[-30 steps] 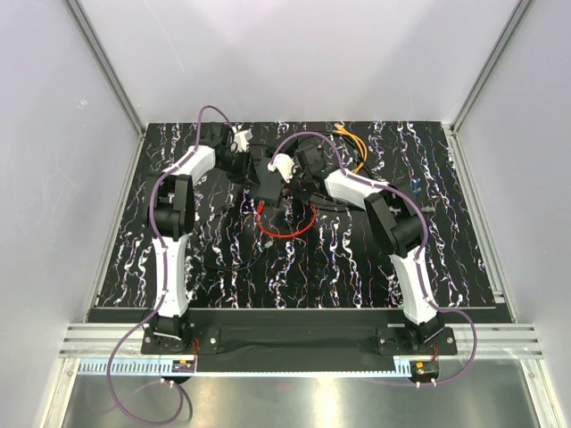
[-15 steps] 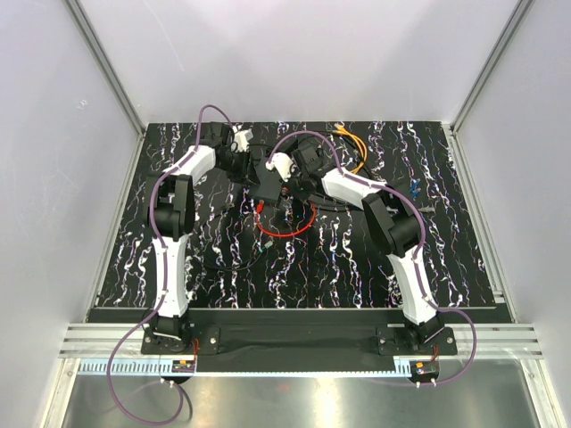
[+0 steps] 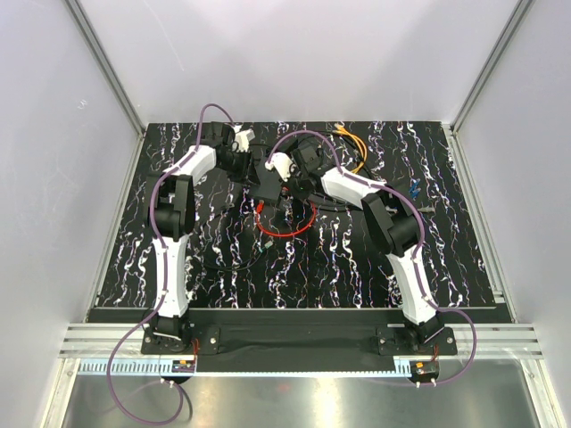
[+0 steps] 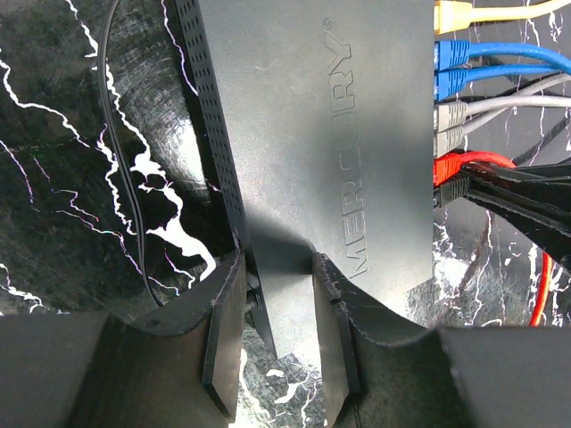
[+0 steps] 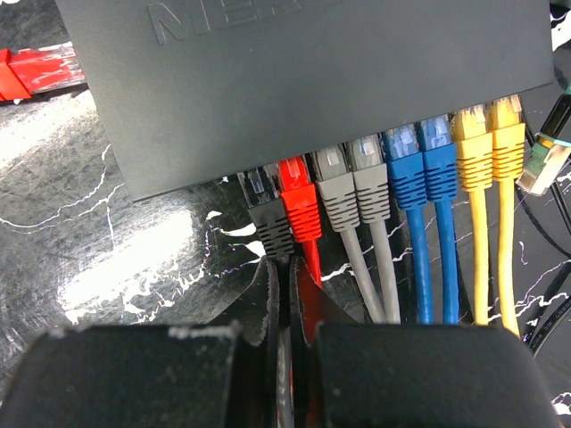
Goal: Insert the plug into the switch port
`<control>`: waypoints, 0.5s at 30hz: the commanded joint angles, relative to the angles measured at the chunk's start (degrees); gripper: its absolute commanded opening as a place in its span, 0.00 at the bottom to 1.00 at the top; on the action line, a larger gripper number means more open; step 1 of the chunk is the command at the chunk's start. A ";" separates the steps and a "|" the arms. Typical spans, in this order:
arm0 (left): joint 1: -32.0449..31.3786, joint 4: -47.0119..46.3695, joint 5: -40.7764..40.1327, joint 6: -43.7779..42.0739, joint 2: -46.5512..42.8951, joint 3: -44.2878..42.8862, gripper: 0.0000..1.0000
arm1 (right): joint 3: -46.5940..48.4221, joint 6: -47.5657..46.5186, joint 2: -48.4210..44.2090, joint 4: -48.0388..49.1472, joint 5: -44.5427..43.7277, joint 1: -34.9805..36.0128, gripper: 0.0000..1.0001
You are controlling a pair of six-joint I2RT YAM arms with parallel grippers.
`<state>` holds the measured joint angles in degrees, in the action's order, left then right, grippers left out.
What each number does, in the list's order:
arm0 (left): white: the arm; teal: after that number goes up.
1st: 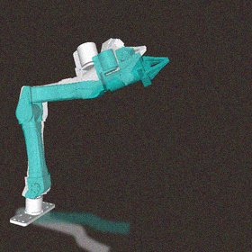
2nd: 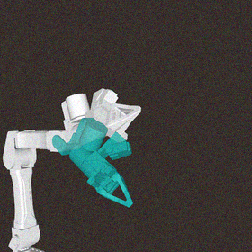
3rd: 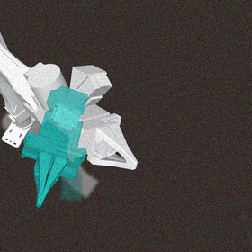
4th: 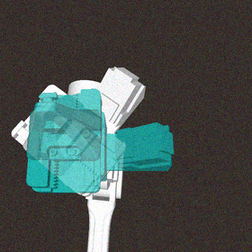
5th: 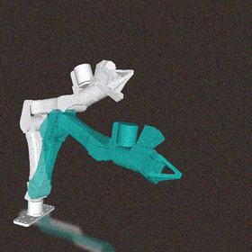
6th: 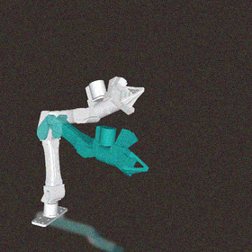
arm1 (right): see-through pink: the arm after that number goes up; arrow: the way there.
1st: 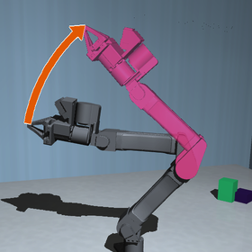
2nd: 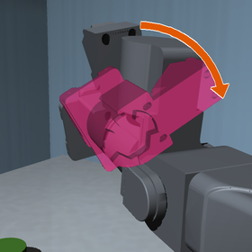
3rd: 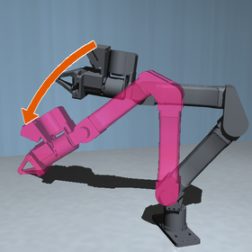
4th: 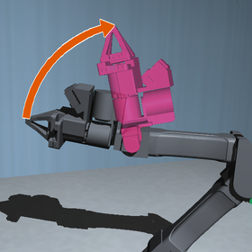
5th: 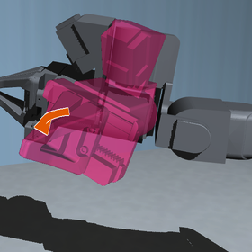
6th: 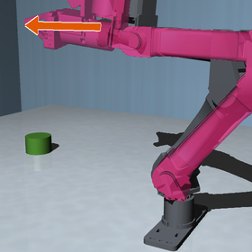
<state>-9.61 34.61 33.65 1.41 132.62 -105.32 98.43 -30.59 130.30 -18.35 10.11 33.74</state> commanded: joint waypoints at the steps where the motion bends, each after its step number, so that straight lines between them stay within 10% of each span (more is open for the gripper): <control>1: -10.79 5.20 13.99 -0.71 5.55 2.31 0.23 | 3.70 0.44 3.82 20.55 12.48 7.39 0.00; 15: -10.43 11.44 16.89 -6.24 7.83 0.29 0.25 | 6.25 -4.92 3.91 13.78 15.03 7.57 0.00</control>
<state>-9.61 37.56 34.72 -2.22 133.88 -107.81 100.92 -35.75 131.28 -21.45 10.44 34.20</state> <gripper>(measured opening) 0.357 0.033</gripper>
